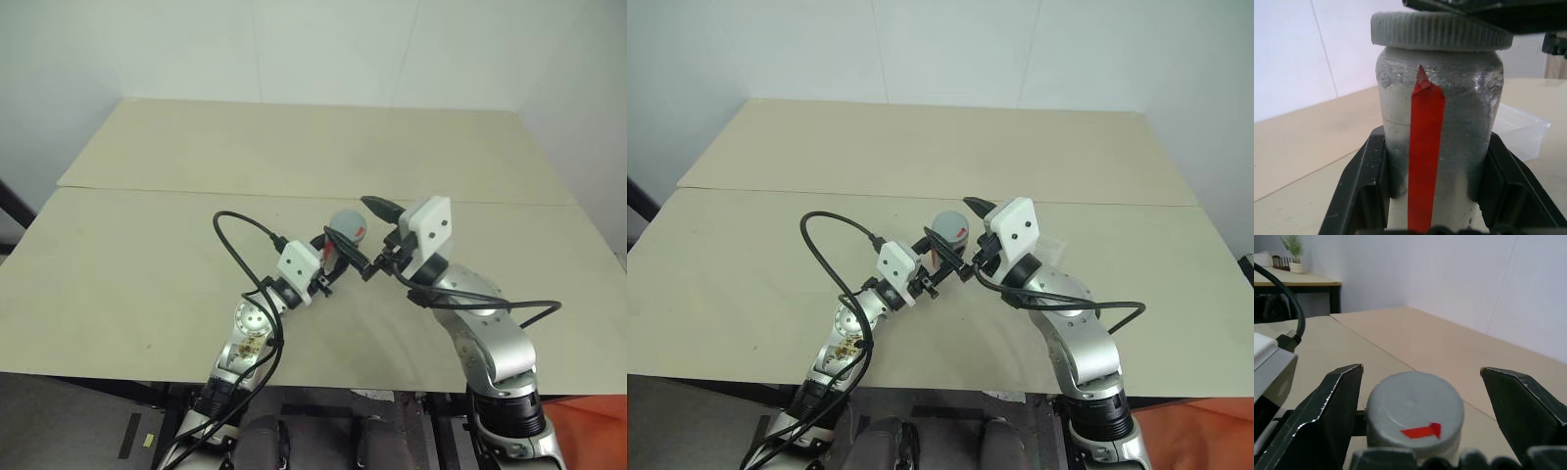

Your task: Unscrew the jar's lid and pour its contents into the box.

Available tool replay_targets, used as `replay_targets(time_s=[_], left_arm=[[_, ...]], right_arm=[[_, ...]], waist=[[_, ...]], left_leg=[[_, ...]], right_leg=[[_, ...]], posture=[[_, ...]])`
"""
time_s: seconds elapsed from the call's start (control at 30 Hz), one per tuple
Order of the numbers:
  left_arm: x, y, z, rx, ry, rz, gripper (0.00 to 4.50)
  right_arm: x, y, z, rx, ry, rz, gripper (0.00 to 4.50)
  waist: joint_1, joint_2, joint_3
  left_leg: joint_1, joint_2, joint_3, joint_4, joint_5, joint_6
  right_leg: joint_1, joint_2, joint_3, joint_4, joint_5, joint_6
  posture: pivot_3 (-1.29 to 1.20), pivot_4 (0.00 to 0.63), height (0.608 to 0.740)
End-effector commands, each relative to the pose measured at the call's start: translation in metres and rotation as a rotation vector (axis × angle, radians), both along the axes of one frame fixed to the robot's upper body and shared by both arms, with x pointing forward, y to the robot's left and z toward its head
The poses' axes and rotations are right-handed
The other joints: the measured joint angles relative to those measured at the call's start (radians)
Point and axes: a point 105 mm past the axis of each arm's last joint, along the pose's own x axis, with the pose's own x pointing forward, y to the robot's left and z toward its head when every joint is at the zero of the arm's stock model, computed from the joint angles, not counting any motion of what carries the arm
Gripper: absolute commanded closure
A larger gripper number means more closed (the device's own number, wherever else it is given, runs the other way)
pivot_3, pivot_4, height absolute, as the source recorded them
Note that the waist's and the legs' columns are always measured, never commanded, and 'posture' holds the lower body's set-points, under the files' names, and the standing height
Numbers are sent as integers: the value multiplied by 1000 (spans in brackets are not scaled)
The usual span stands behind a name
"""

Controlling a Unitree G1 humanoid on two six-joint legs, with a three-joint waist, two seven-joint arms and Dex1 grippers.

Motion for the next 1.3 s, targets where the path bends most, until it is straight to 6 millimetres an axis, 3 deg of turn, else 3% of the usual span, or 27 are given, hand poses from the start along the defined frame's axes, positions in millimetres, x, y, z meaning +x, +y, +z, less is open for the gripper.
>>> replay_targets(time_s=[0.03, 0.53, 0.63, 0.73, 0.97, 1.1, 1.3], left_arm=[[-2, -2, 15, -30, -54, -5, 2574], [-1, 0, 15, -32, -54, 4, 2574], [-1, 0, 15, -34, -54, 4, 2574], [-1, -1, 15, -35, -53, 3, 2574], [-2, 0, 14, -28, -48, 0, 2574], [-4, 0, 13, -29, -38, -19, 2574], [-20, -7, 13, -33, -26, -141, 2574]], right_arm=[[-7, 5, 14, 18, -67, 36, 24], [2, 2, 8, 34, -23, -13, 24], [3, 3, 6, 30, -16, -18, 630], [4, 2, 5, 36, -13, -24, 1664], [6, 0, 4, 21, -13, -34, 1720], [1, -1, 2, -7, -13, 42, 1720], [-13, -2, 7, -85, 7, 358, 1720]], waist=[[0, 0, 0], [0, 0, 0], [0, 0, 0], [0, 0, 0], [0, 0, 0], [0, 0, 0], [-1, 0, 0]], left_leg=[[0, 0, 0, 0, 0, 0], [0, 0, 0, 0, 0, 0], [0, 0, 0, 0, 0, 0], [0, 0, 0, 0, 0, 0], [0, 0, 0, 0, 0, 0], [0, 0, 0, 0, 0, 0], [0, 0, 0, 0, -1, 2]], right_leg=[[0, 0, 0, 0, 0, 0], [0, 0, 0, 0, 0, 0], [0, 0, 0, 0, 0, 0], [0, 0, 0, 0, 0, 0], [0, 0, 0, 0, 0, 0], [0, 0, 0, 0, 0, 0], [0, 0, 0, 0, 0, 0]], posture=[[0, 150, 740], [0, 150, 740], [0, 150, 740], [0, 150, 740], [0, 150, 740], [0, 150, 740], [0, 150, 740]])
